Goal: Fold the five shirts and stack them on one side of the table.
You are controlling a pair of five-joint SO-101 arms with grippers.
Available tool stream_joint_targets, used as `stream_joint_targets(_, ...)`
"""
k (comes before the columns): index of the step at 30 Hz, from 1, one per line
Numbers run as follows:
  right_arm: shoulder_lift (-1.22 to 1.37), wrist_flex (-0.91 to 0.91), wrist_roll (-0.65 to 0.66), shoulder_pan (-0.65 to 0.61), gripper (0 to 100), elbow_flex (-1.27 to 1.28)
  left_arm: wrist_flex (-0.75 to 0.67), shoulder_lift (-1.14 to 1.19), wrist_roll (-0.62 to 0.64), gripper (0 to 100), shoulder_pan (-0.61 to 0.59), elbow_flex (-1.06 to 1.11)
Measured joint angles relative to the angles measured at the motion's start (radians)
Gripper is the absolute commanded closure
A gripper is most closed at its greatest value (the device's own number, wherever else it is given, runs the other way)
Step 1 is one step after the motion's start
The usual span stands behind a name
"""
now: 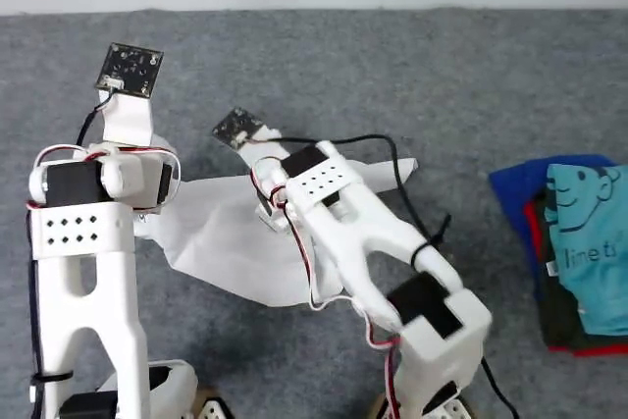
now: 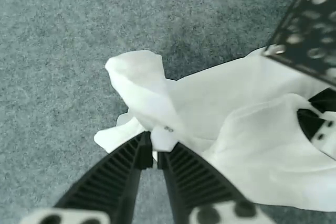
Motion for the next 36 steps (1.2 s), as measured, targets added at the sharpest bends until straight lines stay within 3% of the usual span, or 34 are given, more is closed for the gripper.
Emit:
stream_joint_targets(7,-0.262,0.115,0.000,0.038,98.8,0.000,0.000,0.000,0.000,98,0.000,0.000)
stream_joint_targets(16,-0.709,0.135,0.023,0.334,98.8,-0.058,0.069,0.002,0.000,98,0.000,-0.166)
stream_joint_targets(25,-0.858,0.222,0.014,0.601,98.8,-0.437,0.284,0.002,0.064,98,0.000,-0.684)
stream_joint_targets(29,-0.870,0.279,0.000,0.692,98.8,-0.637,0.316,-0.014,0.069,98,-0.006,-0.928)
stream_joint_targets(36,-0.893,0.436,-0.002,0.741,98.8,-0.990,0.318,-0.147,0.069,98,-0.006,-0.996)
